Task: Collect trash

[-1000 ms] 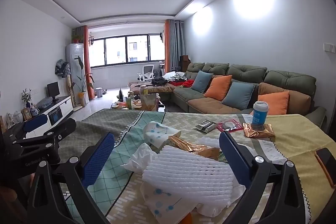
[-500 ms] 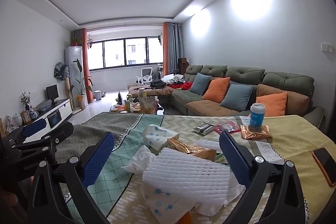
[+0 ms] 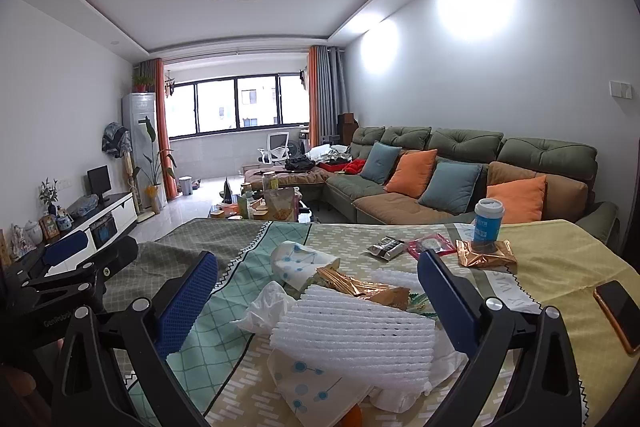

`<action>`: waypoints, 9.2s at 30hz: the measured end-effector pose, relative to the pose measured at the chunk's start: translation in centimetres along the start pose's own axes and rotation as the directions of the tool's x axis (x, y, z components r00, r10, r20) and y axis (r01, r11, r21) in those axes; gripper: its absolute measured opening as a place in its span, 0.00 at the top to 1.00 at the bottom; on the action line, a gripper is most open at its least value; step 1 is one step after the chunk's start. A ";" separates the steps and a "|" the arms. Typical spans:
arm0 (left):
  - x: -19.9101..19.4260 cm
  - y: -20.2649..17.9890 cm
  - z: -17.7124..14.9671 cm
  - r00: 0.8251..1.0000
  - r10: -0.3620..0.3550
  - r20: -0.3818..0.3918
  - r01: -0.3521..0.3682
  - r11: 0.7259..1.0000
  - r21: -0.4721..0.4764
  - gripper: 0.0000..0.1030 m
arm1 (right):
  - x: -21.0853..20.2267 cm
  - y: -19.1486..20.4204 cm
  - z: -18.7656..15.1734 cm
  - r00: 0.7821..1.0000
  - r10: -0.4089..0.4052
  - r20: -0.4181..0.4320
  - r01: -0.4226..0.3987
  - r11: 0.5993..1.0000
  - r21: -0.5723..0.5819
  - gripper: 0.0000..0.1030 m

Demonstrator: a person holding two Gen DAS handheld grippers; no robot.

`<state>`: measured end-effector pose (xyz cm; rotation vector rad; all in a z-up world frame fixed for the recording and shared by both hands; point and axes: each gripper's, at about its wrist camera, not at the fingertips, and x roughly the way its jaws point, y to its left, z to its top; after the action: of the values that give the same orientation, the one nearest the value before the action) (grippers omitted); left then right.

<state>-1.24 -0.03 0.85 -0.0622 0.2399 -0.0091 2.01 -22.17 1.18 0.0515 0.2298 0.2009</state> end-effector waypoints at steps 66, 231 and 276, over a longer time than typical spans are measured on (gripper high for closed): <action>-0.1 -0.4 0.0 1.000 -0.012 -0.004 0.012 1.000 -0.005 0.03 | -0.1 -0.1 -0.1 1.000 0.002 0.001 -0.002 1.000 0.009 0.04; 3.4 8.8 -5.3 0.771 -0.521 -0.365 0.414 0.847 -0.334 0.77 | 6.7 -0.6 0.0 0.823 0.518 -0.233 -0.437 0.839 0.325 0.79; 1.0 35.0 -9.7 0.835 0.066 -0.546 -0.326 0.860 -0.393 0.69 | 20.8 35.8 -5.2 0.419 0.583 -0.696 -0.706 0.692 0.154 0.56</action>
<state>-2.49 34.32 -10.95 -0.5329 0.7923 0.2533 13.76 17.27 -5.83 -0.1147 0.9862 1.0549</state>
